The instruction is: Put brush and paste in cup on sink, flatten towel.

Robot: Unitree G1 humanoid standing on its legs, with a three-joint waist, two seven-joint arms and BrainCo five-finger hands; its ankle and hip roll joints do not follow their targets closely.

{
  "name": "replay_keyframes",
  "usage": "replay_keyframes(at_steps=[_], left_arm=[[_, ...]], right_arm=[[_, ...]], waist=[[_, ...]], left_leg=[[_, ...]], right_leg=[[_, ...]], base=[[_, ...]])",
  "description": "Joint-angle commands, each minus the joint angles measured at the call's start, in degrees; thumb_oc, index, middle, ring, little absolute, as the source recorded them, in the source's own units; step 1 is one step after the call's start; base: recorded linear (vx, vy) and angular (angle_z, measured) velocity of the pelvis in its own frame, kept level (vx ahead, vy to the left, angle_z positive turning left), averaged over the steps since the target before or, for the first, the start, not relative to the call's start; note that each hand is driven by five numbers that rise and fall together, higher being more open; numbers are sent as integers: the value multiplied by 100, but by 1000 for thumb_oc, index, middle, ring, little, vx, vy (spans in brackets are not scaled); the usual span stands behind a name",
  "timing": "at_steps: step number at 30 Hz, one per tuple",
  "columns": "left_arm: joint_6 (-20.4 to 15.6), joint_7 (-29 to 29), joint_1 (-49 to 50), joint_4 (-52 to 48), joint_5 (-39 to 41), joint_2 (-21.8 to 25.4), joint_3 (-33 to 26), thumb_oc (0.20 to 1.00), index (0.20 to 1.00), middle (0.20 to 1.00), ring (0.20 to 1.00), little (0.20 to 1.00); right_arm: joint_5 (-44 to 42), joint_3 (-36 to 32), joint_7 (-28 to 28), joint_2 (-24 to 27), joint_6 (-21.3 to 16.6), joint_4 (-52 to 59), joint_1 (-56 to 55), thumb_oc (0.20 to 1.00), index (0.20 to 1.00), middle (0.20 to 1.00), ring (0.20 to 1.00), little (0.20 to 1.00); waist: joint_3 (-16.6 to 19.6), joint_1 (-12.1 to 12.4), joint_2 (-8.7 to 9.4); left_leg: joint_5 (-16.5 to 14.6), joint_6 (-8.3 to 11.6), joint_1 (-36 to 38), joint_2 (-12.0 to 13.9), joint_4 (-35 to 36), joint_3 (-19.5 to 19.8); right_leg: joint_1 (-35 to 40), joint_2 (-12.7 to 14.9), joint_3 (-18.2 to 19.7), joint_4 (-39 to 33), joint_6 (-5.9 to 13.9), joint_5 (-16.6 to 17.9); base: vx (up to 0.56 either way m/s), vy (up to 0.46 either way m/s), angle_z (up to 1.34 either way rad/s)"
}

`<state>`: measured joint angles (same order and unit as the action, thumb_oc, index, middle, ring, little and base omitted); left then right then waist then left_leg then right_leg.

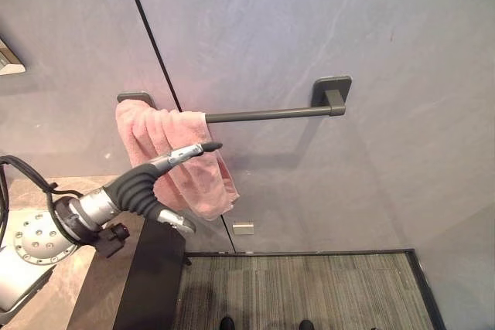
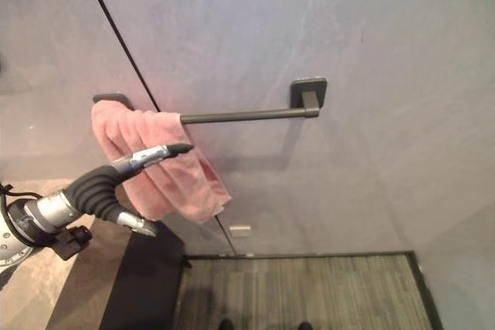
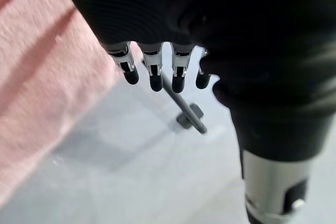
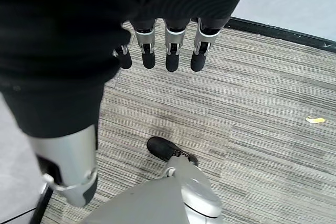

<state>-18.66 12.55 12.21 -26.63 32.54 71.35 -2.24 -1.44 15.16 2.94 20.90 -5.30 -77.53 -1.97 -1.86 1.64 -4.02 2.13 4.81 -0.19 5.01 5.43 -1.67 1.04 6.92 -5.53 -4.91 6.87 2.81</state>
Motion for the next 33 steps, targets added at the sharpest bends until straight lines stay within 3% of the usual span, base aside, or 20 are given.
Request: replay_keyframes(at_steps=[1,8,16,23,33], left_arm=[[-313,-348,193,328,307,-74,-752,1000,1000,1000,1000,1000],[-242,-628,724,1332,-90,-193,-1435,1000,1000,1000,1000,1000],[-91,-667,551,2685,-131,-392,-1277,1000,1000,1000,1000,1000],[-66,-787,558,2998,-234,-498,-1478,1000,1000,1000,1000,1000],[-25,-847,-113,3482,-290,-606,-1057,1000,1000,1000,1000,1000]], right_arm=[[-163,4,58,-92,-145,-60,19,1000,1000,1000,1000,1000],[-206,-170,96,-79,-155,-87,-120,1000,1000,1000,1000,1000],[-115,-216,101,121,-189,162,-117,1000,1000,1000,1000,1000],[-154,-283,141,142,-217,370,-87,1000,1000,1000,1000,1000],[-7,-149,127,164,-163,438,-50,1000,1000,1000,1000,1000]], waist=[[110,-11,452],[51,36,503],[-20,6,554],[-37,-38,594],[-108,-149,586]], left_leg=[[160,314,-110,377,-43,-65],[179,301,-203,346,-43,-27],[174,288,-286,310,-43,8],[139,262,-311,279,-43,-44],[127,254,-382,250,-43,-91]], right_leg=[[-134,774,5,-9,504,343],[-187,826,-50,-9,560,366],[-234,897,-100,-9,610,389],[-322,945,-36,-9,645,433],[-448,1012,-4,-9,670,451]], base=[[0,0,0],[5,14,6],[9,19,4],[8,19,-2],[2,4,0]])
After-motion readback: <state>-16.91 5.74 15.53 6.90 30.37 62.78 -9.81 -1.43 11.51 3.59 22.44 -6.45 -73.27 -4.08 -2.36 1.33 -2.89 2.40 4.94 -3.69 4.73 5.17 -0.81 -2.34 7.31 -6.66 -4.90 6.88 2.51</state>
